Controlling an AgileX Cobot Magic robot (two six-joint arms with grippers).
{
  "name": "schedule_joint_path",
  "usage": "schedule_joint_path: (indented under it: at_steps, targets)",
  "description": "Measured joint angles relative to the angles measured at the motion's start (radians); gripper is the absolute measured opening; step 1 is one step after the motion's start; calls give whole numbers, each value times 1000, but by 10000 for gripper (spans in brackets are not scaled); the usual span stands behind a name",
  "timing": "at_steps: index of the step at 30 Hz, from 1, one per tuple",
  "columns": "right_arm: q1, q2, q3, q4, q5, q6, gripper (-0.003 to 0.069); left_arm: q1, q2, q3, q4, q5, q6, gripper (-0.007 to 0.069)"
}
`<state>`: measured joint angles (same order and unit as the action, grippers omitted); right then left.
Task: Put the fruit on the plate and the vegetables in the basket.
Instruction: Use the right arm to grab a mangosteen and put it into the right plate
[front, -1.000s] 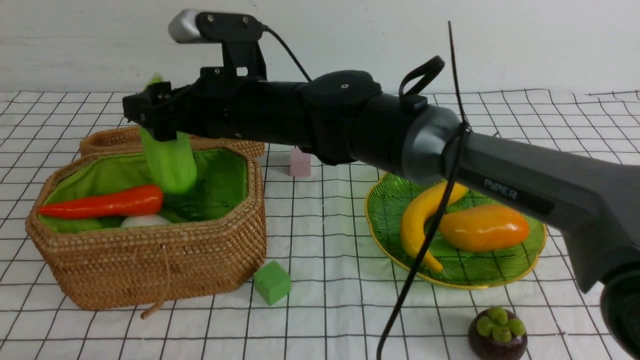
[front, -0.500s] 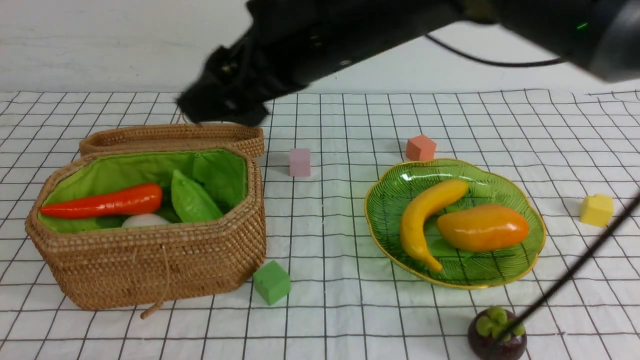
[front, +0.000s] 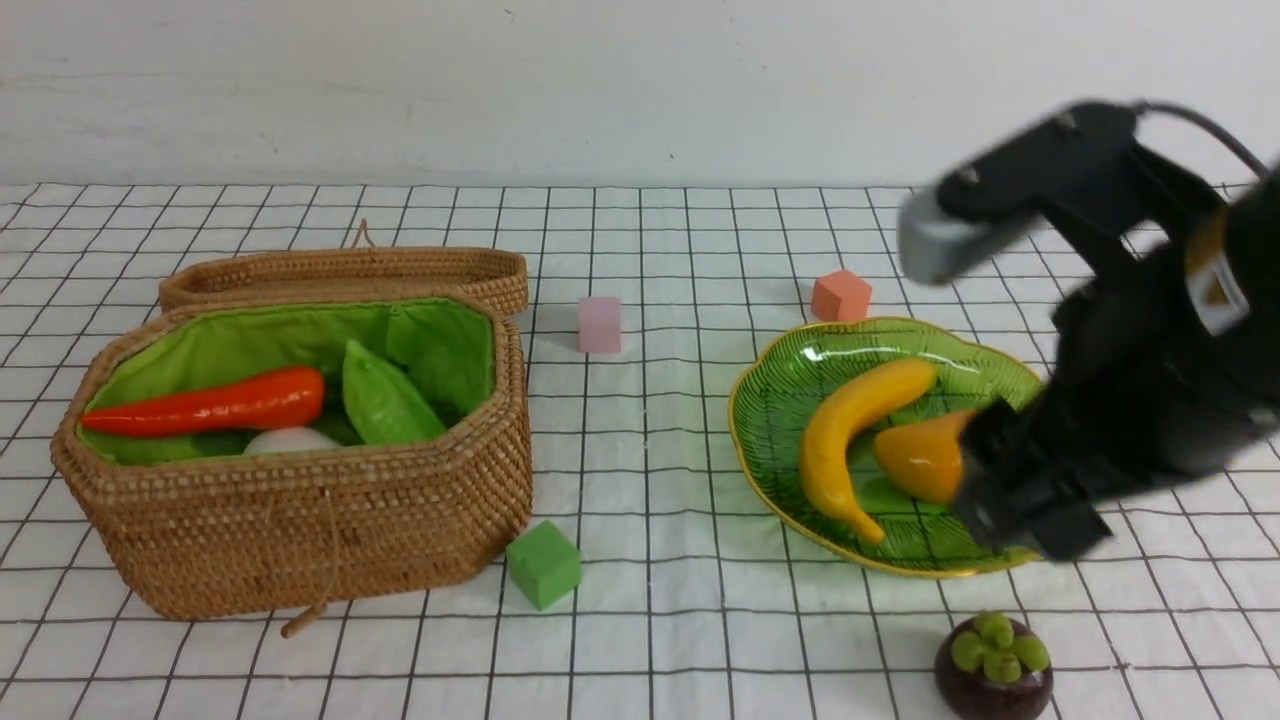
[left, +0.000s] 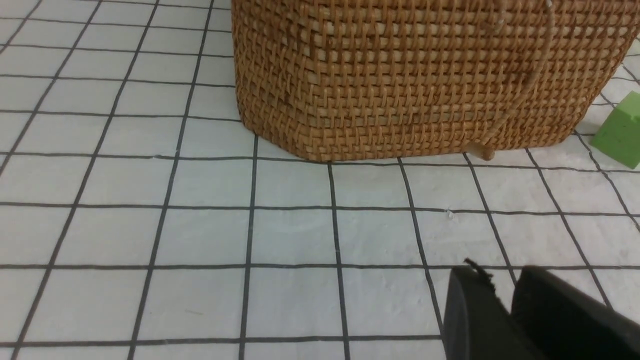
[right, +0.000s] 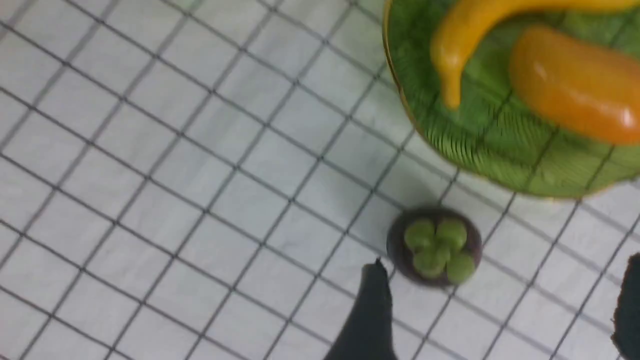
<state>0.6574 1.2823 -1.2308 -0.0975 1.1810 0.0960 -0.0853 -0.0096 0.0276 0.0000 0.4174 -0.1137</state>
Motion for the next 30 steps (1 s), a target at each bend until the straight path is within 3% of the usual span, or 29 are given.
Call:
schedule_joint_path:
  at_steps: [4,8,11,14,18,24,26,30]
  targets:
    - [-66,-58,136,-2,-26,74,605,0,0,0,0,0,0,127]
    - [-208,-82,243,48,-89,88,593,0,0,0,0,0,0,132]
    - [-378,-82,330,203,-174,85,590,0,0,0,0,0,0,135]
    - [-487,-82,388,351,-233,54,591,0,0,0,0,0,0,138]
    - [-576,-81,428,432,-295,27,591,0,0,0,0,0,0,145]
    - [-615,-37,431,444,-368,1,591,0,0,0,0,0,0,150]
    - [-595,-19,431,467,-375,-52,591,0,0,0,0,0,0,151]
    - [-457,64,421,542,-383,-266,588,0,0,0,0,0,0,153]
